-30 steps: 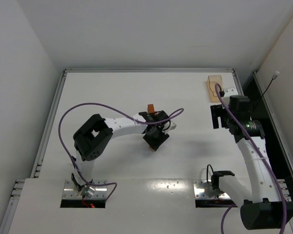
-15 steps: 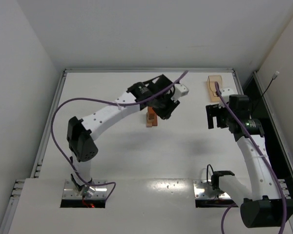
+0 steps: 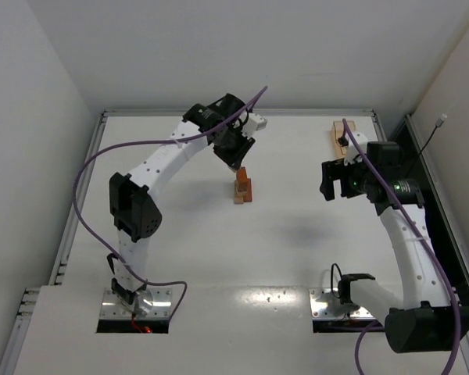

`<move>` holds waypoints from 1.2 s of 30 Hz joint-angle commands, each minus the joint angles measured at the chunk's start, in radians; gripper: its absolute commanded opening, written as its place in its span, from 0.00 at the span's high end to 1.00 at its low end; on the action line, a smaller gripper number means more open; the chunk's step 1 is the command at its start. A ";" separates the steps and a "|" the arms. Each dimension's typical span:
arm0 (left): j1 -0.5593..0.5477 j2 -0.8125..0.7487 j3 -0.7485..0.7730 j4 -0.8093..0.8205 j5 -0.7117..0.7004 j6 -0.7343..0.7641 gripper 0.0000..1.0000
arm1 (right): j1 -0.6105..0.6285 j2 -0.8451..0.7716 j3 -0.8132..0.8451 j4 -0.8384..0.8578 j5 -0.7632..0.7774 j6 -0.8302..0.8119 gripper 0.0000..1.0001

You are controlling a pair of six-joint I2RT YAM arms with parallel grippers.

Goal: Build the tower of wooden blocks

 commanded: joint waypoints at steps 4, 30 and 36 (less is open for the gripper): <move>0.008 0.059 0.062 -0.034 0.027 0.031 1.00 | -0.005 0.008 0.032 0.015 -0.029 0.008 0.12; 0.017 0.241 0.205 -0.026 0.027 0.012 1.00 | -0.062 -0.019 -0.026 0.024 -0.056 0.017 0.12; 0.017 0.252 0.214 -0.026 0.027 0.012 0.99 | -0.071 -0.001 -0.026 0.024 -0.066 0.017 0.12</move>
